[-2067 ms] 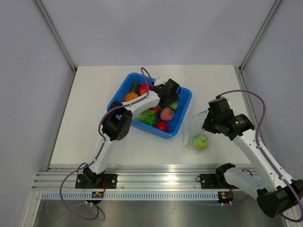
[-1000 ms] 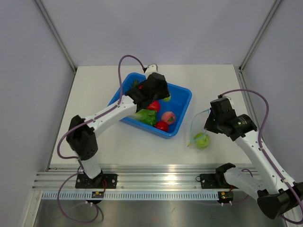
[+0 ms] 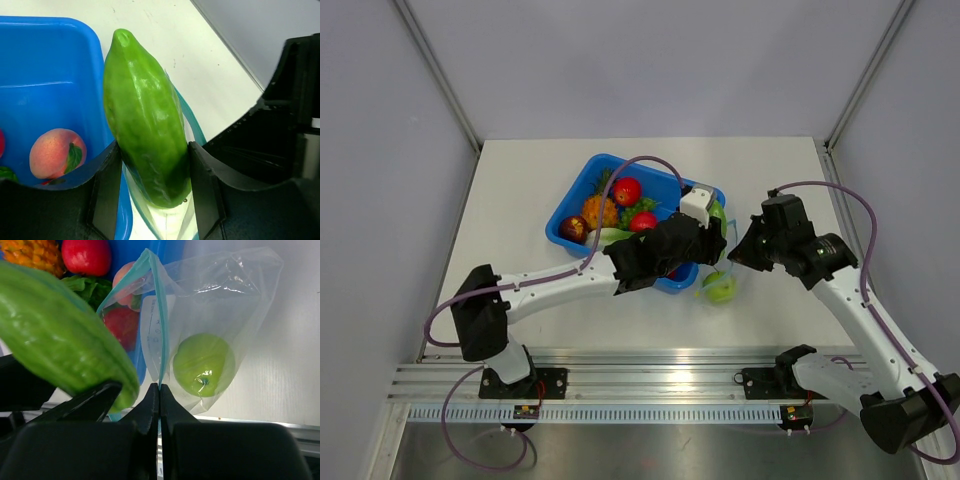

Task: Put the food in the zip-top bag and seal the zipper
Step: Place the fake vegetable in the zipper food storage bag.

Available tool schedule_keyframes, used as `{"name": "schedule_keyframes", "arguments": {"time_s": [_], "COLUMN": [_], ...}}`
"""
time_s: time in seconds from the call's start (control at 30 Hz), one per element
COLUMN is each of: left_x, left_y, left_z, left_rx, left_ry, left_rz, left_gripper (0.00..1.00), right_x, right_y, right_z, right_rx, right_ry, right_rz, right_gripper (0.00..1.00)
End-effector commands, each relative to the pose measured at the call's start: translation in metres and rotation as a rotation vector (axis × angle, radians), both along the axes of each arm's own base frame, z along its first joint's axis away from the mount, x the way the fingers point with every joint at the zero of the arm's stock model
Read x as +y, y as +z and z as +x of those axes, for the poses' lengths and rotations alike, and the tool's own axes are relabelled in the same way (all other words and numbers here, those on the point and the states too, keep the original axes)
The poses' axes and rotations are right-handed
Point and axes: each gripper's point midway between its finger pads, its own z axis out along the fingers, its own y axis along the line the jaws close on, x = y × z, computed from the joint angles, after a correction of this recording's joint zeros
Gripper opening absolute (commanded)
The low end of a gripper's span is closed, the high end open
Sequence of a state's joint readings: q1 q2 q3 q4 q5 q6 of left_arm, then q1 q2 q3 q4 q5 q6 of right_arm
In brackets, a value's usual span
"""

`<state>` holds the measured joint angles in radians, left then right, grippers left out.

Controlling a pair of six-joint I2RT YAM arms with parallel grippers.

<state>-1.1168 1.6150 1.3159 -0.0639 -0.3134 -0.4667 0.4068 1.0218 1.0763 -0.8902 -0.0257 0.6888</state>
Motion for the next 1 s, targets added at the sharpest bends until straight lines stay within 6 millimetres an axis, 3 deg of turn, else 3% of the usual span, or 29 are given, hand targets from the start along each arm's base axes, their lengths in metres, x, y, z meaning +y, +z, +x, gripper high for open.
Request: {"name": "schedule_keyframes", "arguments": {"time_s": [0.0, 0.37, 0.97], "left_x": [-0.006, 0.002, 0.002], "left_y": [0.021, 0.004, 0.012], "left_z": [0.014, 0.008, -0.019], "left_rx": [-0.086, -0.117, -0.11], "left_ry": [0.056, 0.015, -0.141], "left_rz": [-0.051, -0.006, -0.018], "left_gripper": [0.0, 0.0, 0.0], "right_x": [0.016, 0.017, 0.03], "right_y": [0.032, 0.034, 0.015], "right_z": [0.006, 0.005, 0.018], "right_rx": [-0.082, -0.096, -0.082], "right_ry": [0.024, -0.015, -0.076], "right_rz": [0.111, 0.155, 0.265], "right_gripper": [0.0, 0.0, 0.0]}}
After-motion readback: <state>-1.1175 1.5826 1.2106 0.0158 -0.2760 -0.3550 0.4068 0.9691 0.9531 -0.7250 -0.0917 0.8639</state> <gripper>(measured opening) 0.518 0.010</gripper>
